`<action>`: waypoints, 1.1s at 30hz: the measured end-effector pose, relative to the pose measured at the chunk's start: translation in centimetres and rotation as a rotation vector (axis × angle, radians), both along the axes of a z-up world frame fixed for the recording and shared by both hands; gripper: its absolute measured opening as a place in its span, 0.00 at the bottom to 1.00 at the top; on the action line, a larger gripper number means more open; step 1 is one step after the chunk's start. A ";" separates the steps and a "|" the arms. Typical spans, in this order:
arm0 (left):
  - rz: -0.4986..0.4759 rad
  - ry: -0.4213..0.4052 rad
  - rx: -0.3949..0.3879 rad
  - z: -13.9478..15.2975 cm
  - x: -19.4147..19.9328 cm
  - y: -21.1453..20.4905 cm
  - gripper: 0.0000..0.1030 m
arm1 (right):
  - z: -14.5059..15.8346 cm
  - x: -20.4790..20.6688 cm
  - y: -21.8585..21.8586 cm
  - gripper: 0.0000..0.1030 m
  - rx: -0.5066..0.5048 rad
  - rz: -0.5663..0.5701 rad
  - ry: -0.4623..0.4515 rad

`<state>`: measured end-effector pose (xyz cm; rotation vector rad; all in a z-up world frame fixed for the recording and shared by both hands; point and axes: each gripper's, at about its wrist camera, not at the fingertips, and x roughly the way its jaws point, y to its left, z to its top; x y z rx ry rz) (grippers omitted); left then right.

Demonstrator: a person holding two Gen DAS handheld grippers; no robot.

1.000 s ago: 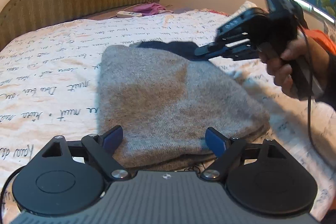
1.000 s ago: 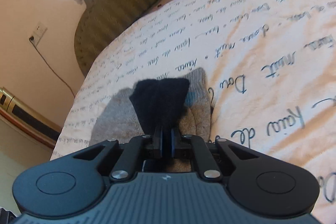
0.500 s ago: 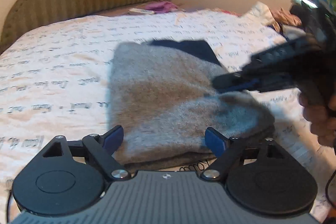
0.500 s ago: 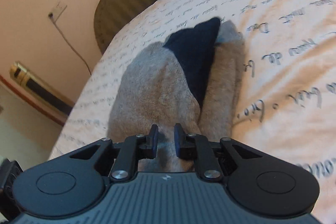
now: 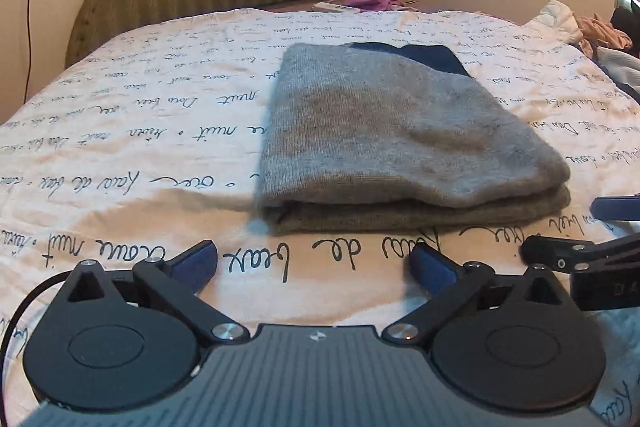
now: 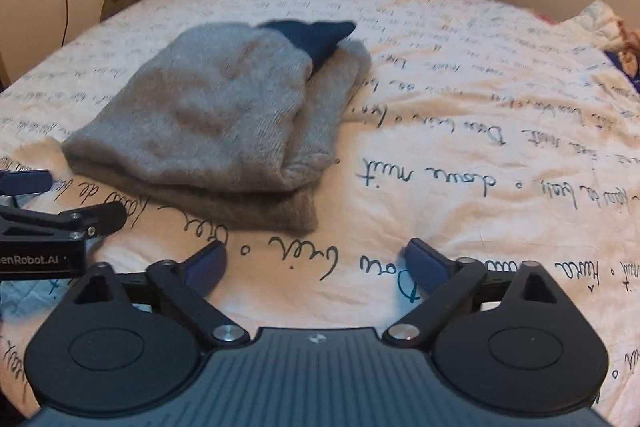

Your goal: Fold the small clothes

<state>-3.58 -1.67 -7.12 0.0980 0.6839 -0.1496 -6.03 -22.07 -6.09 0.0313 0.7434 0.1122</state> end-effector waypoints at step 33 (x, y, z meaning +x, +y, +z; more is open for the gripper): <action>0.012 -0.006 -0.003 -0.5 0.5 -0.2 1.00 | -1.2 -0.7 0.4 1.00 0.018 -0.052 -0.080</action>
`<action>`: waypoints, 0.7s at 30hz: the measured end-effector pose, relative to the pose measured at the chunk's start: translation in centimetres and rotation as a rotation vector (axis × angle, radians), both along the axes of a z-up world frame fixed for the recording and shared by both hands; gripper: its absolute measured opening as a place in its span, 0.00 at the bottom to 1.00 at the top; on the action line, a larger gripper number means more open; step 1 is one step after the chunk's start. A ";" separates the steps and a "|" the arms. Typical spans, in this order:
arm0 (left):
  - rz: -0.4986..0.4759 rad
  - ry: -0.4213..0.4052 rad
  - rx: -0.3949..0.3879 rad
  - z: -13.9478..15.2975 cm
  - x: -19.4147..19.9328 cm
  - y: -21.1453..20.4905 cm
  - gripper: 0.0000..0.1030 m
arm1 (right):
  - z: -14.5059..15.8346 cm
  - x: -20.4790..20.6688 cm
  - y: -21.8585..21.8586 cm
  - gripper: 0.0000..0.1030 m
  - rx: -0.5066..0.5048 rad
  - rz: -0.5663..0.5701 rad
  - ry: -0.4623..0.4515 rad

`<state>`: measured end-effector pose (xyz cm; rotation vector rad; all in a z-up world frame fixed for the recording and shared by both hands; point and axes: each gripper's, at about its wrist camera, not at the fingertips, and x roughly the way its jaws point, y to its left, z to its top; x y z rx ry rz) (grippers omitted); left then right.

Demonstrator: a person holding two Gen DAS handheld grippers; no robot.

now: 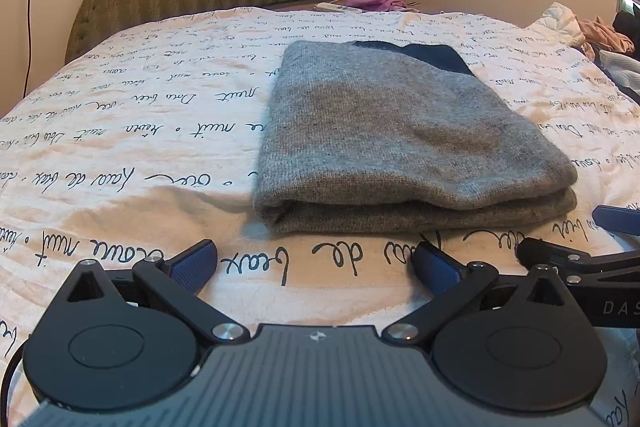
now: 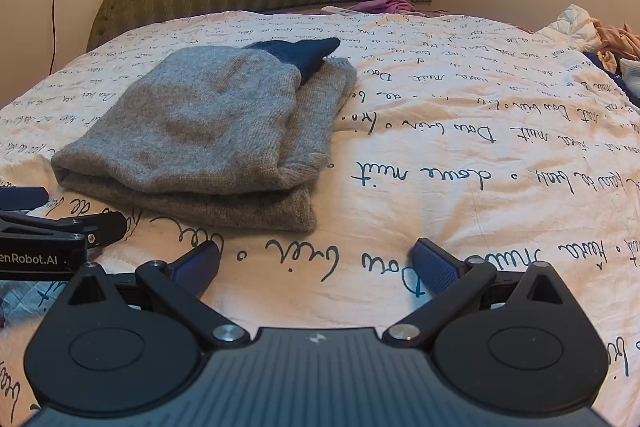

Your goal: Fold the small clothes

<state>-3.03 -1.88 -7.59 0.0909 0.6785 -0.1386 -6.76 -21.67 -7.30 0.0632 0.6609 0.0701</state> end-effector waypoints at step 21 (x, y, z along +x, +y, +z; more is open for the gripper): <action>-0.001 -0.001 -0.002 0.0 -0.1 0.1 1.00 | 0.0 -0.3 -0.1 1.00 0.001 -0.002 -0.008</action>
